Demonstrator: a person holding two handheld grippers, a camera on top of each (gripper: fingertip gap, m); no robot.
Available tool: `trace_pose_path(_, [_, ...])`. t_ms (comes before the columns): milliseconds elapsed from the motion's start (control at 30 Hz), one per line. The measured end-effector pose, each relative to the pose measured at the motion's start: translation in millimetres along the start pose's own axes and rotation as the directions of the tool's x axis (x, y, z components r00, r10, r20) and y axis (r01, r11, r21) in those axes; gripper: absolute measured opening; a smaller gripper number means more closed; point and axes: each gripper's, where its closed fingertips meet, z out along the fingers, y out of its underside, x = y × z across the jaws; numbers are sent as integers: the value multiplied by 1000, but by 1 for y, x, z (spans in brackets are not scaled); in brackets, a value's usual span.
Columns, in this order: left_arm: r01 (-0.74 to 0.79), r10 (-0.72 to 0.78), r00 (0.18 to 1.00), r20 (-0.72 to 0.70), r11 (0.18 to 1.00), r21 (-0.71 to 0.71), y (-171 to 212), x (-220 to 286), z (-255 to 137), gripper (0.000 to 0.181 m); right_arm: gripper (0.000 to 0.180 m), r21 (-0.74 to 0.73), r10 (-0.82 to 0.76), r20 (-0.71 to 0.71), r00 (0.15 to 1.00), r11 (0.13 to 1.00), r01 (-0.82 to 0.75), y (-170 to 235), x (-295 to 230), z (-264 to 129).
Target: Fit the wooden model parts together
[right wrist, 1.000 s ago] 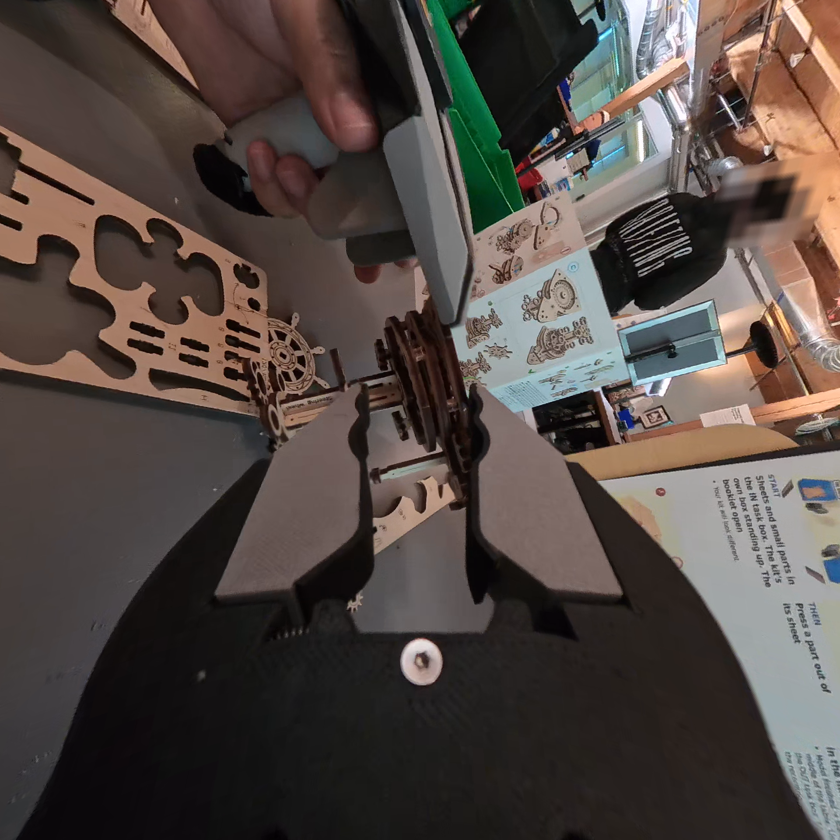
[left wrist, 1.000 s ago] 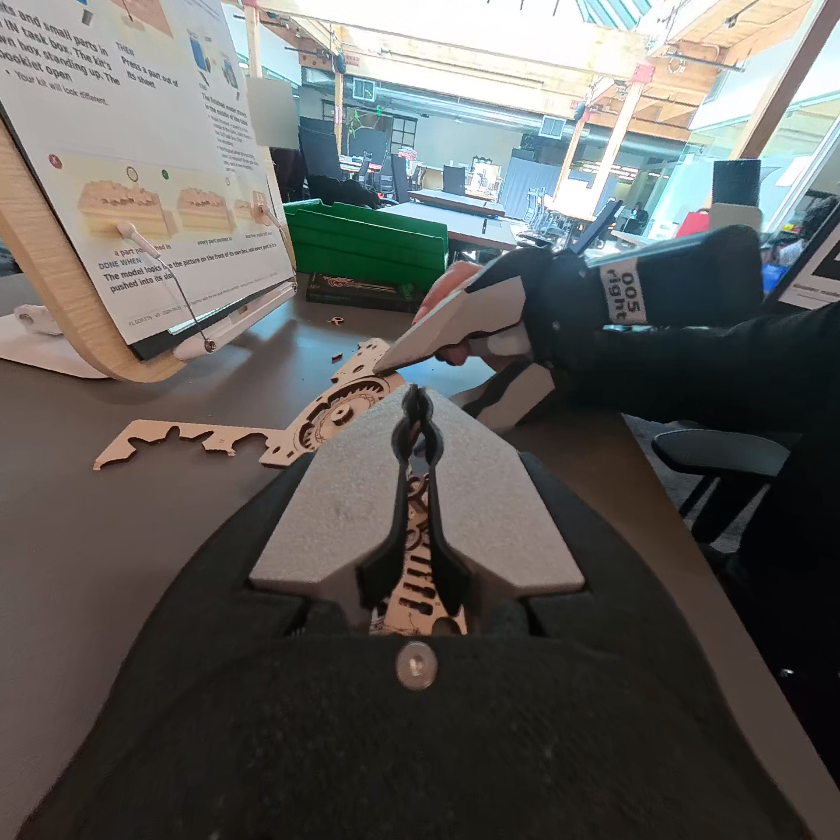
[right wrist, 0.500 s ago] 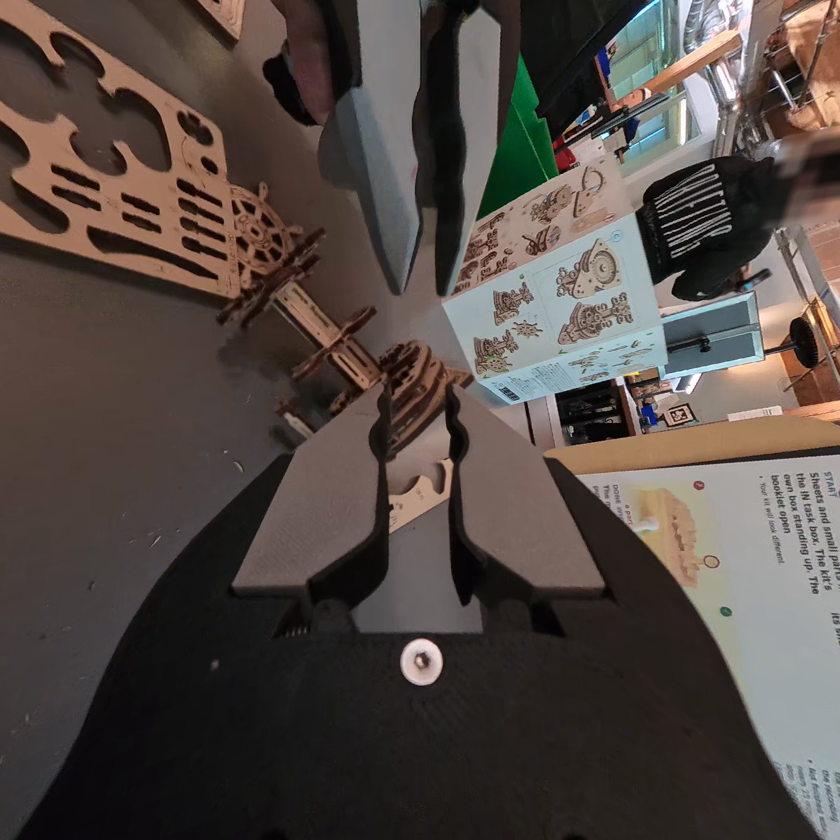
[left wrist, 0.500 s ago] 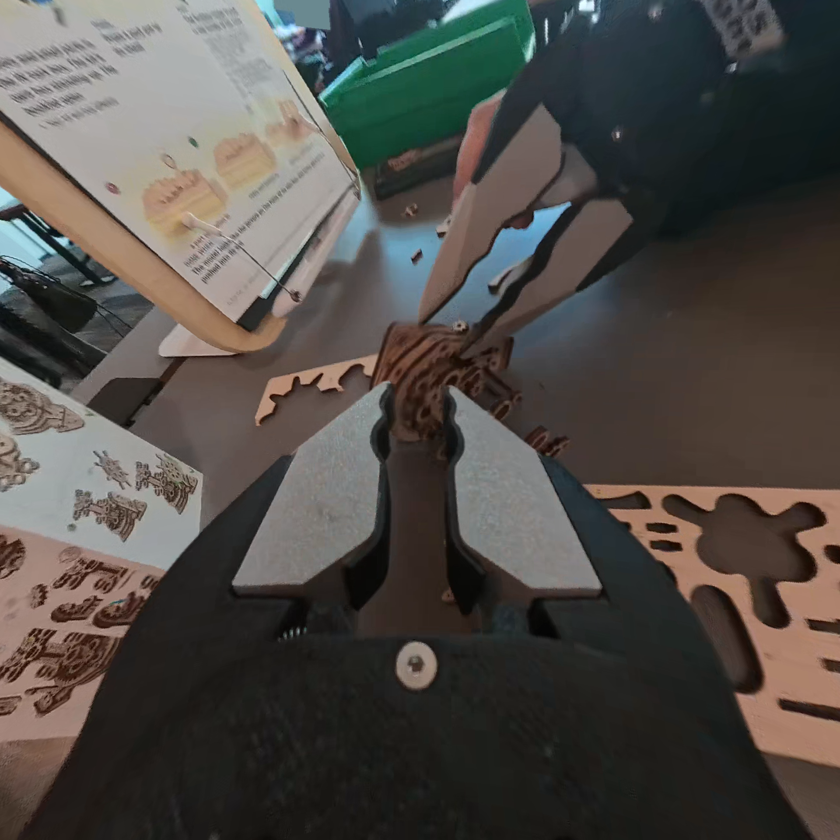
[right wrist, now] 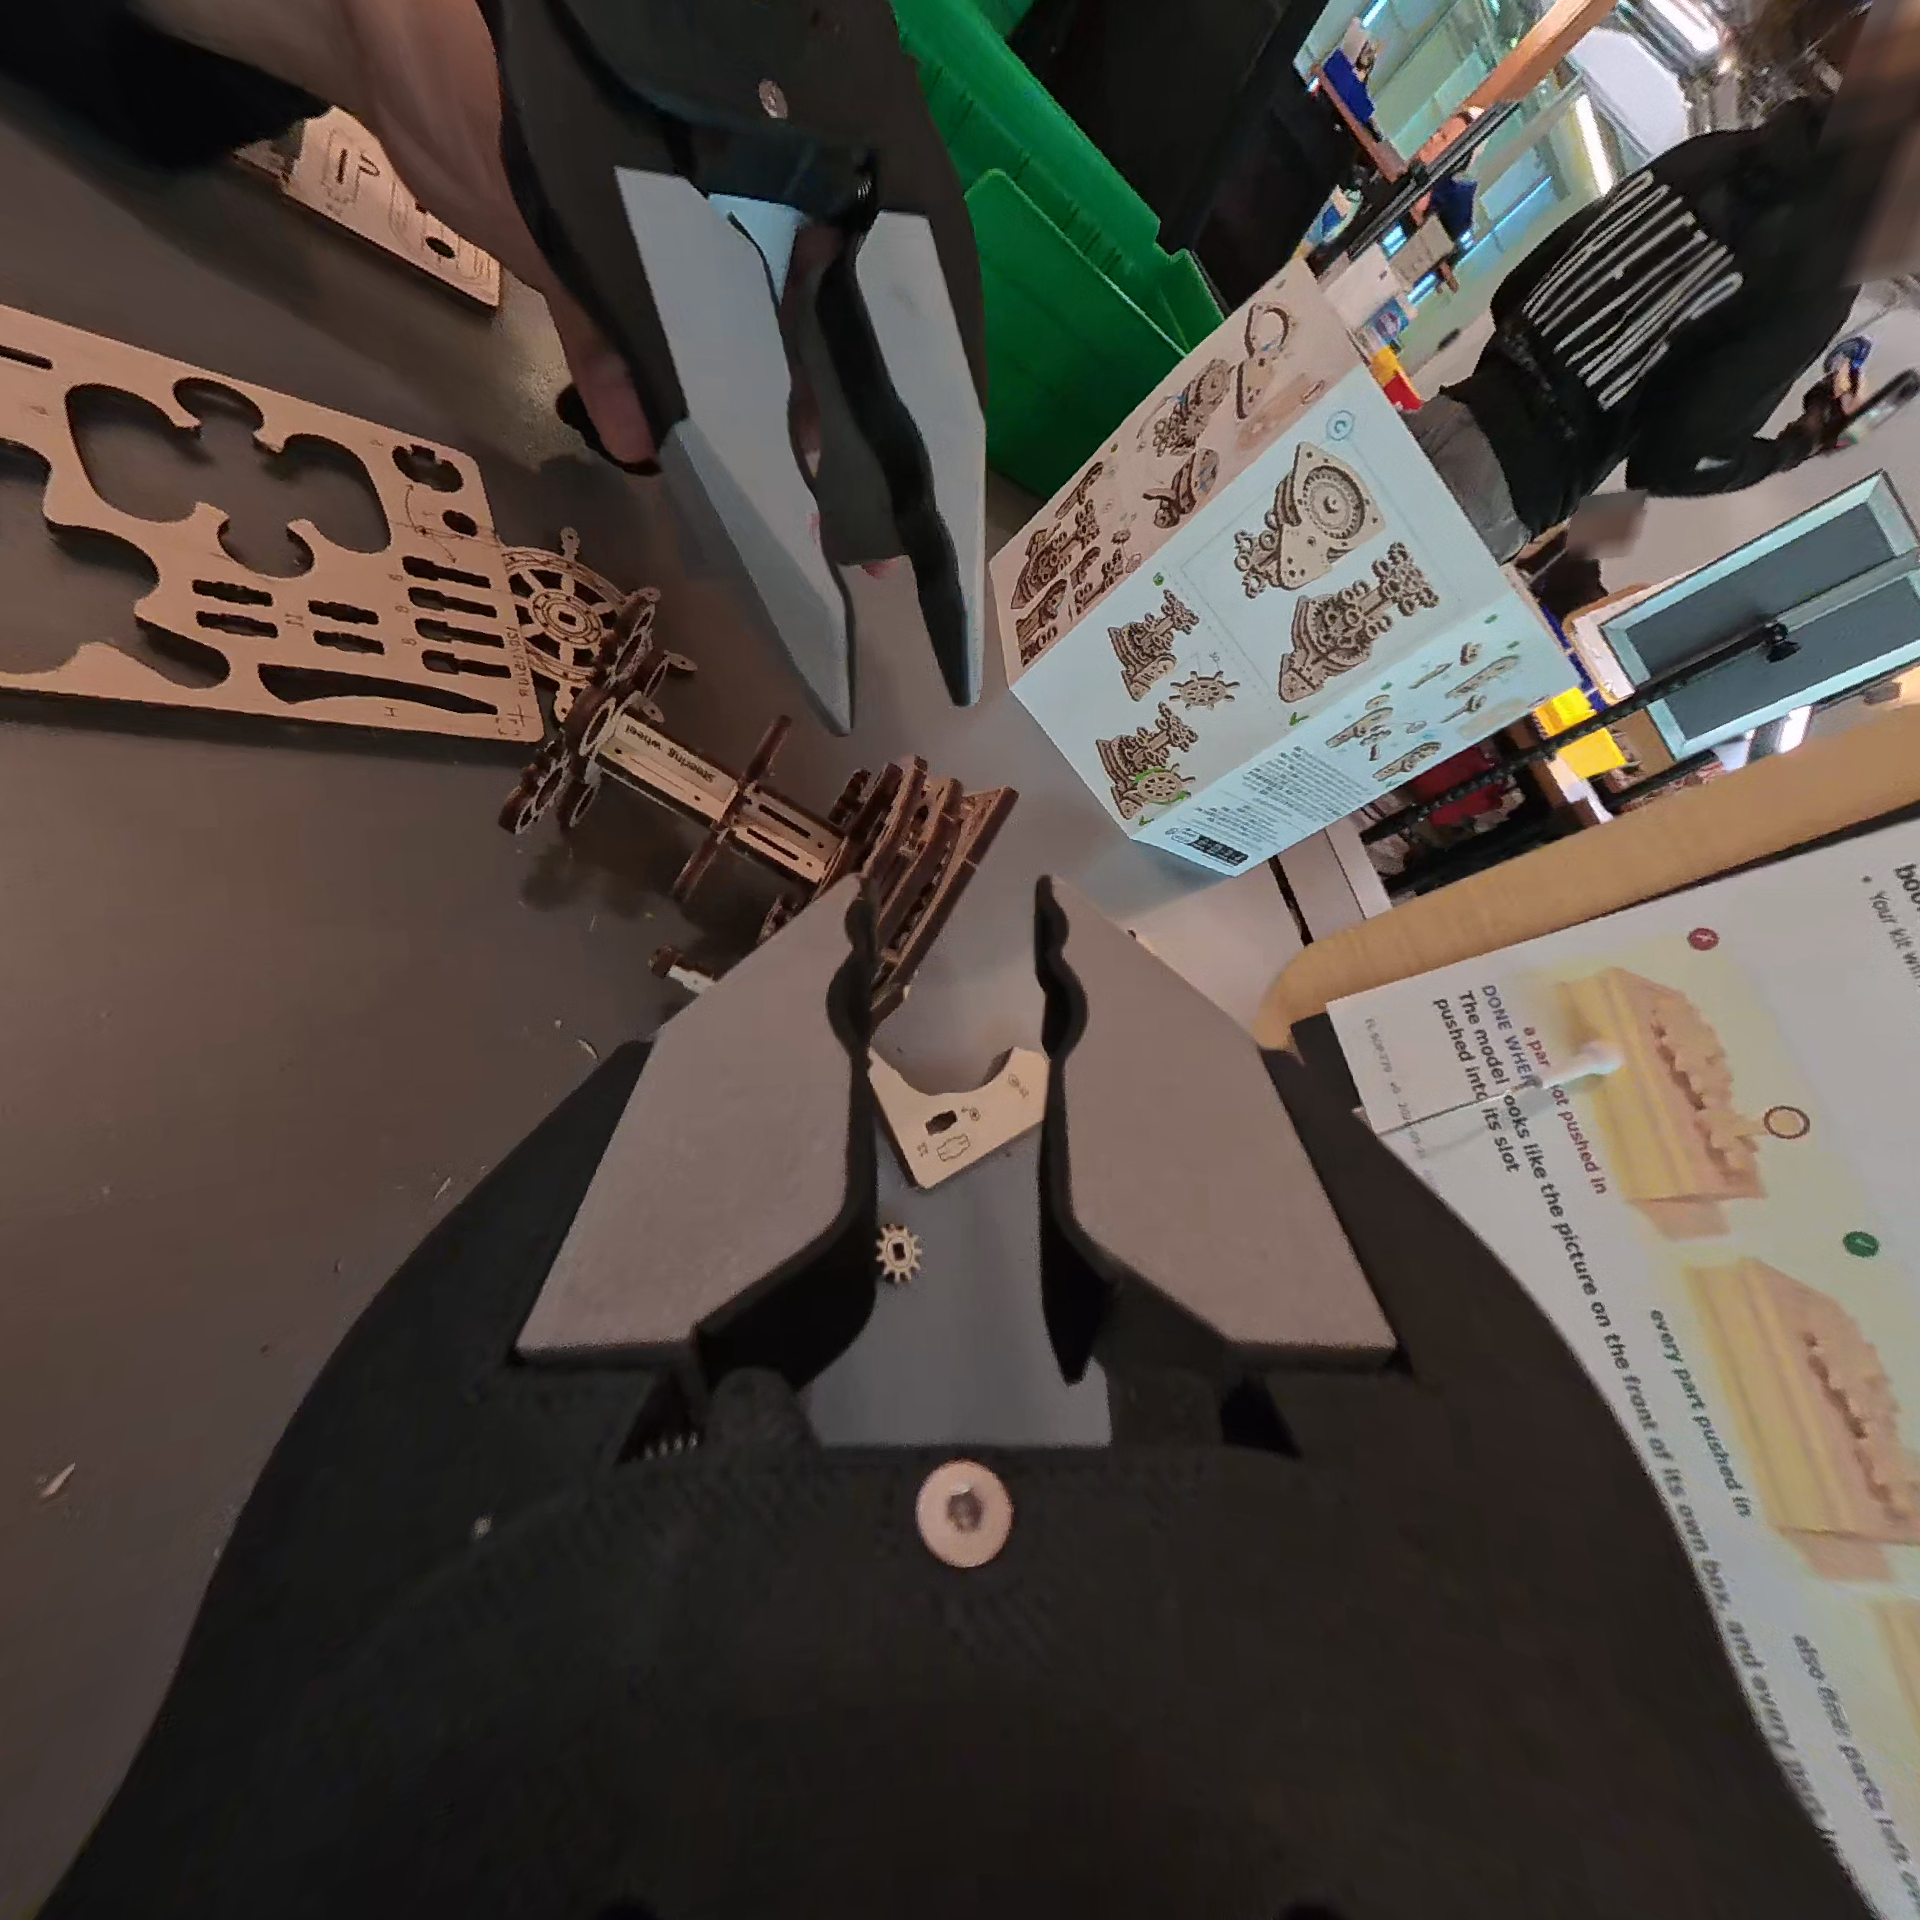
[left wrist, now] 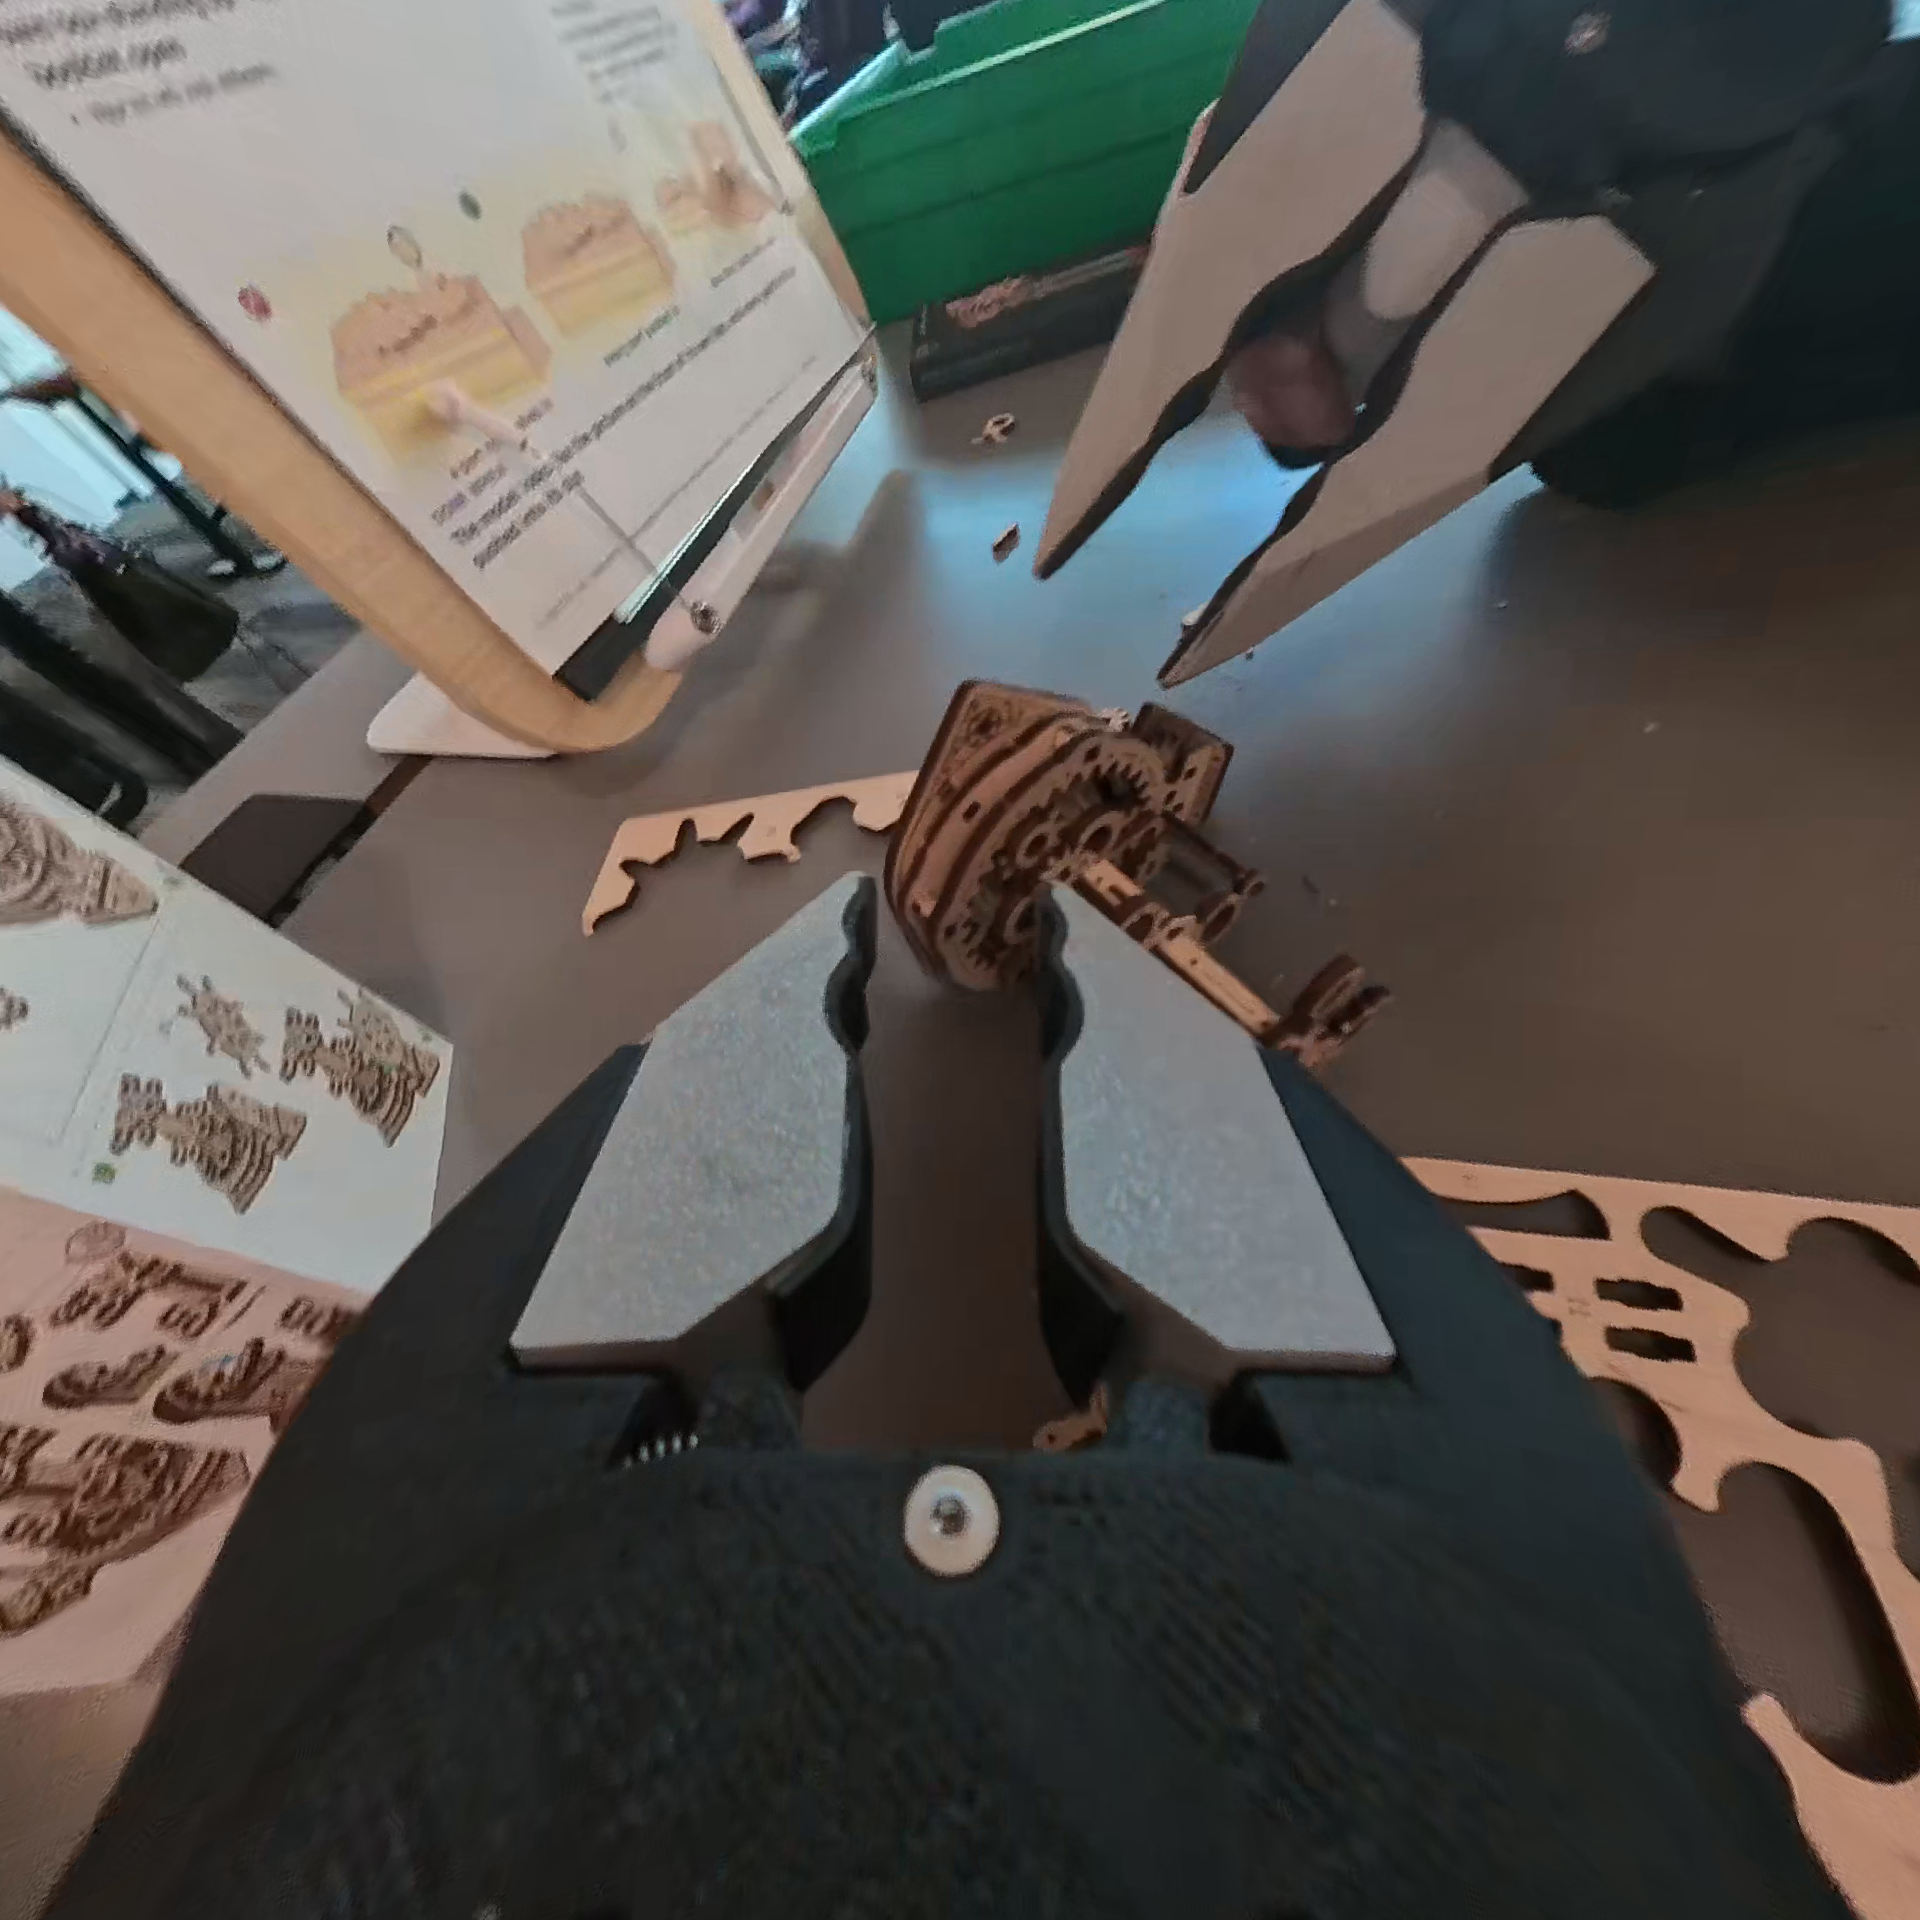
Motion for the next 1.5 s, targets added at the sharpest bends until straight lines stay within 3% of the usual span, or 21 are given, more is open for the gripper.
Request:
trace_pose_path(133, [-65, 66, 996, -54, 998, 20, -8, 10, 8, 32, 47, -27, 140, 137, 981, 990, -138, 14, -17, 7])
trace_pose_path(267, [-95, 96, 993, -75, 995, 13, -5, 13, 17, 31, 35, -42, 198, 220, 955, 980, -194, 21, -30, 20])
trace_pose_path(300, [-98, 99, 992, -73, 995, 23, -5, 13, 16, 27, 26, -39, 182, 214, 960, 983, -178, 22, -29, 21])
trace_pose_path(467, [-187, 197, 977, -82, 975, 121, -15, 25, 1, 15, 25, -19, -2, 158, 987, 1000, 5, 17, -28, 19])
trace_pose_path(667, [-290, 296, 954, -38, 950, 115, -24, 30, -11, 24, 25, -6, -264, 12, 964, 964, 264, 6, -22, 10])
trace_pose_path(867, [-371, 368, 929, 49, 925, 89, -26, 22, -23, 24, 23, 13, -333, -23, 943, 943, 333, -1, -24, 7])
trace_pose_path(1233, [-350, 348, 935, 73, 937, 14, -13, 15, -16, 26, 22, 137, -175, 31, 984, 976, 169, -1, -18, 6])
trace_pose_path(1500, [-256, 253, 965, 61, 966, 29, -17, 16, -2, 26, 22, 157, -72, 108, 992, 986, 54, 9, -18, 11])
